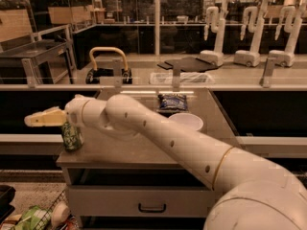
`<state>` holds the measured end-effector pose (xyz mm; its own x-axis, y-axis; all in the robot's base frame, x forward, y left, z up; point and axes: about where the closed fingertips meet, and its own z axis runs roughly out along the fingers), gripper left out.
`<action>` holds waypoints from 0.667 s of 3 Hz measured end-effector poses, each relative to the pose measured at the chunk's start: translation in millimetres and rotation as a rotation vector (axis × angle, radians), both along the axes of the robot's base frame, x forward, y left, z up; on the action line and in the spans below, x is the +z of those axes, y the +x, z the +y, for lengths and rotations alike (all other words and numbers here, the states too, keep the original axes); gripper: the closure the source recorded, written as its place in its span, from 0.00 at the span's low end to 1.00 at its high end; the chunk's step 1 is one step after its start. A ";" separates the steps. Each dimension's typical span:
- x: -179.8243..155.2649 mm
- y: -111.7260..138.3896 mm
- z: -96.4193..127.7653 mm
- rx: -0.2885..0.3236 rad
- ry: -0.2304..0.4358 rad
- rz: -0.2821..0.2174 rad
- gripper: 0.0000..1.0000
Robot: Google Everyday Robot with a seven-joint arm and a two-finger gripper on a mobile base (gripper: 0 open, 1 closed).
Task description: Pick green can from bottom drawer and place on counter
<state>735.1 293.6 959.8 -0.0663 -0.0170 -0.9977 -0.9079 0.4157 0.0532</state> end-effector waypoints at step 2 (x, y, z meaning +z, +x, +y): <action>97.3 -35.8 -96.3 0.001 -0.237 -0.035 0.00</action>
Offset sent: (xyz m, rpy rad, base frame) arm -0.0207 -0.3184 0.0939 -0.5376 0.1964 -0.3058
